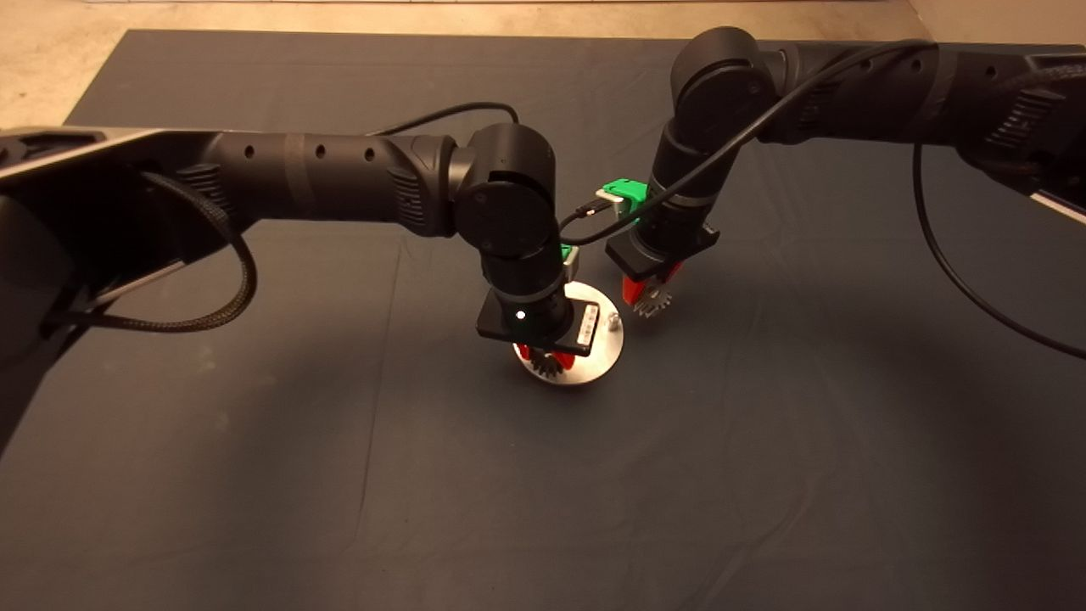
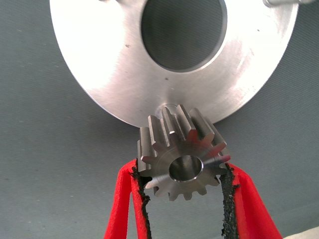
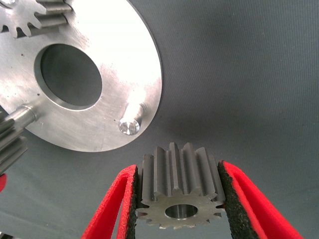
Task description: Install three planetary gears onto the carrier pins
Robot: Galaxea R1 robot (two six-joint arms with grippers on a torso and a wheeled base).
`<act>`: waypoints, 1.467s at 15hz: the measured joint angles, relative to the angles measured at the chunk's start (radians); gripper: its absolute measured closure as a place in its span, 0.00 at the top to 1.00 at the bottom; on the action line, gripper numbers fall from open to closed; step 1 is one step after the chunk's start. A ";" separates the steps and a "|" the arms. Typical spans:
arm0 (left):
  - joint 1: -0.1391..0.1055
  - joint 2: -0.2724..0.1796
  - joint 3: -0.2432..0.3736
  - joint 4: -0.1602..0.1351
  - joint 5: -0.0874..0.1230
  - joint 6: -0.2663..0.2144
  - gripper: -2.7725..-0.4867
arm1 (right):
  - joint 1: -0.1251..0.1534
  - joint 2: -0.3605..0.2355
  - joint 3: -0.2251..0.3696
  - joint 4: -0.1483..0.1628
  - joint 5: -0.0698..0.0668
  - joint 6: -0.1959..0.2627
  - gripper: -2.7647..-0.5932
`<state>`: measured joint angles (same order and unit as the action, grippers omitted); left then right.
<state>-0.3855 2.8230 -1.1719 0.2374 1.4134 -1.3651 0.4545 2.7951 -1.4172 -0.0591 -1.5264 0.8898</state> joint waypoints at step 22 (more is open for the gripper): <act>0.006 0.018 -0.026 0.000 0.015 0.002 0.03 | 0.000 0.000 0.000 0.000 0.000 0.001 0.19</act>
<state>-0.3796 2.8410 -1.1979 0.2370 1.4289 -1.3632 0.4545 2.7947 -1.4172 -0.0596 -1.5268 0.8909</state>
